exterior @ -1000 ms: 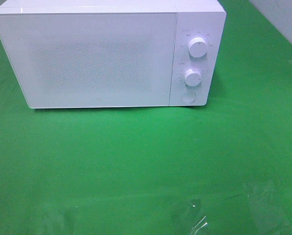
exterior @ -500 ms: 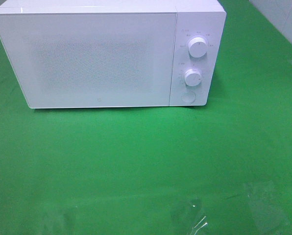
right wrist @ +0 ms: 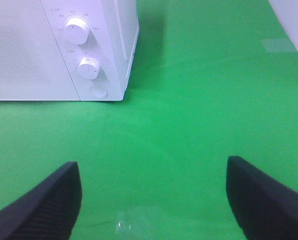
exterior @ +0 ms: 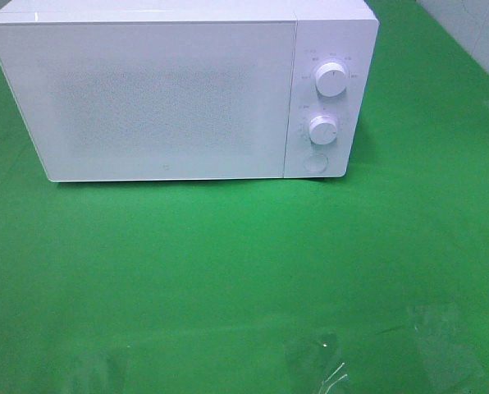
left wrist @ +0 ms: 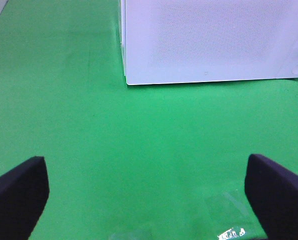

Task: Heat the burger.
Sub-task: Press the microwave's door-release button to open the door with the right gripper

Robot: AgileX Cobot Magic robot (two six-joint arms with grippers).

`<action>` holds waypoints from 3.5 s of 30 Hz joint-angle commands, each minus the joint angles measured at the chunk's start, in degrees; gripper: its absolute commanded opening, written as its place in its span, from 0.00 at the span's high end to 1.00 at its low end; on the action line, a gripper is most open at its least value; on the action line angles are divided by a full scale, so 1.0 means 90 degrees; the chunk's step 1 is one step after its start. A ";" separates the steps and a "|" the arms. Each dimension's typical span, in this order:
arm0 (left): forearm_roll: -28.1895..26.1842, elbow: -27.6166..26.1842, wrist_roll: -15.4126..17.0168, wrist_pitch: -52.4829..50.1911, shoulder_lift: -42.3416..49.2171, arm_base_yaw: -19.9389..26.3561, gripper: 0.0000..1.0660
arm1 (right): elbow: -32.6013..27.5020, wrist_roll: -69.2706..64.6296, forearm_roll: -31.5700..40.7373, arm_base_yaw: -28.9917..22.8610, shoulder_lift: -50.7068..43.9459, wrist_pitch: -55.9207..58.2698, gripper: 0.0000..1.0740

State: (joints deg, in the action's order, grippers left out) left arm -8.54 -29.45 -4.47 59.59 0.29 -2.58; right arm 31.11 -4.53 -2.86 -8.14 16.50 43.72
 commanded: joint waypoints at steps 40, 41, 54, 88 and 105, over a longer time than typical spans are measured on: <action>-0.0013 0.0025 0.0025 -0.0045 0.0115 0.0006 0.06 | -0.0509 0.0095 0.0134 0.0013 0.5691 -0.7060 0.29; -0.0013 0.0025 0.0025 -0.0045 0.0115 0.0006 0.06 | -0.0726 0.0229 0.0446 0.0013 0.5831 -0.7716 0.29; -0.0013 0.0025 0.0025 -0.0045 0.0115 0.0006 0.06 | -0.1522 0.2381 0.3349 -0.1343 0.6952 -1.0192 0.29; -0.0013 0.0025 0.0025 -0.0045 0.0115 0.0006 0.06 | -0.0248 0.2687 0.5806 -0.4354 0.9467 -1.1606 0.30; -0.0013 0.0025 0.0025 -0.0045 0.0115 0.0006 0.06 | -0.0248 -0.3444 0.5787 -0.4354 0.9479 -1.1345 0.59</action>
State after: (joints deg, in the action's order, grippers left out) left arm -8.54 -29.45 -4.47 59.59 0.29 -2.58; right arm 28.42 -24.81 49.62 -47.33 101.81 -58.38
